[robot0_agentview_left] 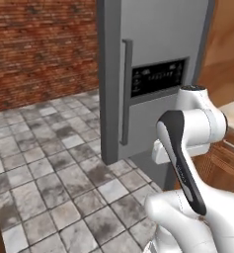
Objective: Retrieve the butter from the fridge and place it on a plate on the dining table. Then retrieve the butter knife by the fridge and place it near the plate.
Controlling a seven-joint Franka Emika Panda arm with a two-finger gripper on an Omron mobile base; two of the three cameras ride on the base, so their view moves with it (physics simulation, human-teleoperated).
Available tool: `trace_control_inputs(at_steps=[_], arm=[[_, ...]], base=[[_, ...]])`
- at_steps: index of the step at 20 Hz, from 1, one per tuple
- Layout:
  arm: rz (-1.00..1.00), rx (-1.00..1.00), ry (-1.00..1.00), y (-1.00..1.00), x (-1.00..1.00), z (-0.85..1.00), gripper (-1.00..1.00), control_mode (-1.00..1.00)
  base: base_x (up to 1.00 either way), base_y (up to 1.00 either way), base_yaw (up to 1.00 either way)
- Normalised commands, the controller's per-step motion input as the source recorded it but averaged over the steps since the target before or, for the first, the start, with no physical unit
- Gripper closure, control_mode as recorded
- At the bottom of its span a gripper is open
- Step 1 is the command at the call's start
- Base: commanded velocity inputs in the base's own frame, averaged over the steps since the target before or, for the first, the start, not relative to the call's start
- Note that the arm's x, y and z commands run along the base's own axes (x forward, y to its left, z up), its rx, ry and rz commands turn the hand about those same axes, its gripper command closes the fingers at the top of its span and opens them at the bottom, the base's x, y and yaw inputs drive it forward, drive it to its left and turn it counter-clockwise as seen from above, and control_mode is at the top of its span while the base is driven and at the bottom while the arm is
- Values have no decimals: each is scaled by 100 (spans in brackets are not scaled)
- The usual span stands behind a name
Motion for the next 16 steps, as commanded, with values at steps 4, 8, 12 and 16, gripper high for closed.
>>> trace_control_inputs(at_steps=[4, 8, 12, 16], arm=[[0, 0, 0, 0, 0, 0, 100, 100], [0, 0, 0, 0, 0, 0, 100, 100], [0, 0, 0, 0, 0, 0, 100, 100], [0, 0, 0, 0, 0, 0, 100, 100]], base=[[-70, 19, 38], [-28, 65, 33], [-6, 99, 22], [2, 83, 16]])
